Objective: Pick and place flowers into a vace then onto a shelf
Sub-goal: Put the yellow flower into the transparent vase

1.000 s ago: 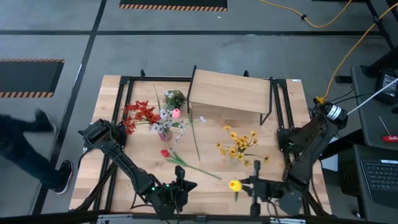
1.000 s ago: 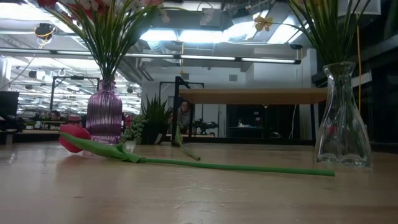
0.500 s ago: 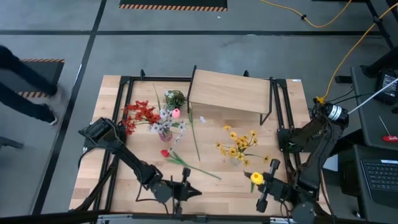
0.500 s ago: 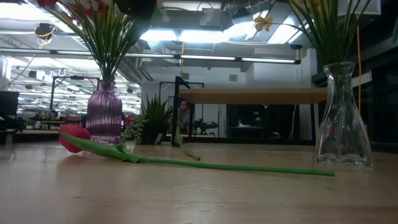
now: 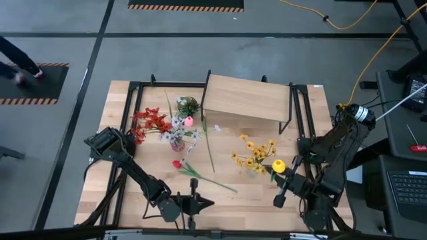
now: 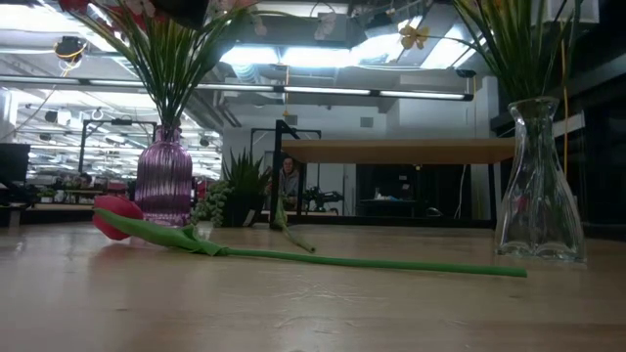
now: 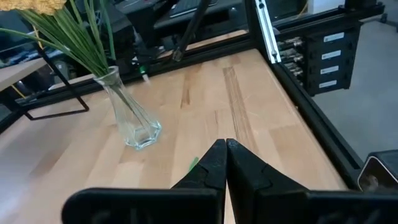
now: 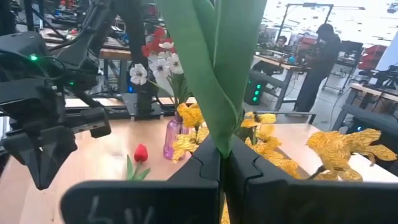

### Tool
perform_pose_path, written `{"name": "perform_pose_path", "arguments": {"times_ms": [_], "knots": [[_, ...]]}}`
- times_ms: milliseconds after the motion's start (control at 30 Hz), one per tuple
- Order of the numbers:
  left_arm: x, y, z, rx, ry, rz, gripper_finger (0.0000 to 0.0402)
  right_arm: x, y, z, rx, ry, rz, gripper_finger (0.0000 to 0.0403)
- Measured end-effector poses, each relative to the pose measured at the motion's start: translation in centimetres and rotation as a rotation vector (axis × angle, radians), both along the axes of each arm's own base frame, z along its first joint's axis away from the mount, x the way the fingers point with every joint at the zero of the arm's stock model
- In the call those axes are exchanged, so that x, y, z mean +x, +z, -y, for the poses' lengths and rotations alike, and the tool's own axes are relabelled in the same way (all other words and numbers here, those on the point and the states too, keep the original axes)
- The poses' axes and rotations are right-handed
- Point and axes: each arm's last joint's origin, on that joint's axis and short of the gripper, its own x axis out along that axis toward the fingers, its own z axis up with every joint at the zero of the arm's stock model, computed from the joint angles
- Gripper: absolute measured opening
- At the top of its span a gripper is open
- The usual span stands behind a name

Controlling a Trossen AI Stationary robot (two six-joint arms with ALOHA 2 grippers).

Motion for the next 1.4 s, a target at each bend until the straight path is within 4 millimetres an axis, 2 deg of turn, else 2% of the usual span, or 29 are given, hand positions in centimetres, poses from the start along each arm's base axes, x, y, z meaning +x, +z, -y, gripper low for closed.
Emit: {"name": "perform_pose_path", "arguments": {"times_ms": [800, 1033, 1400], "knots": [[0.2, 0.0, -0.3, 0.018, 0.004, -0.002, 0.0003, 1.9, -0.3, 1.5, 0.063, -0.062, -0.007, 0.0000], [0.2, 0.0, -0.2, 0.019, 0.002, -0.002, 0.0002, 1.2, -3.8, 2.5, 0.089, -0.079, 0.020, 0.0000], [0.3, 0.0, -0.3, 0.019, 0.005, -0.002, 0.0004, 0.6, -6.4, 3.2, 0.127, -0.074, 0.025, 0.0000]]}}
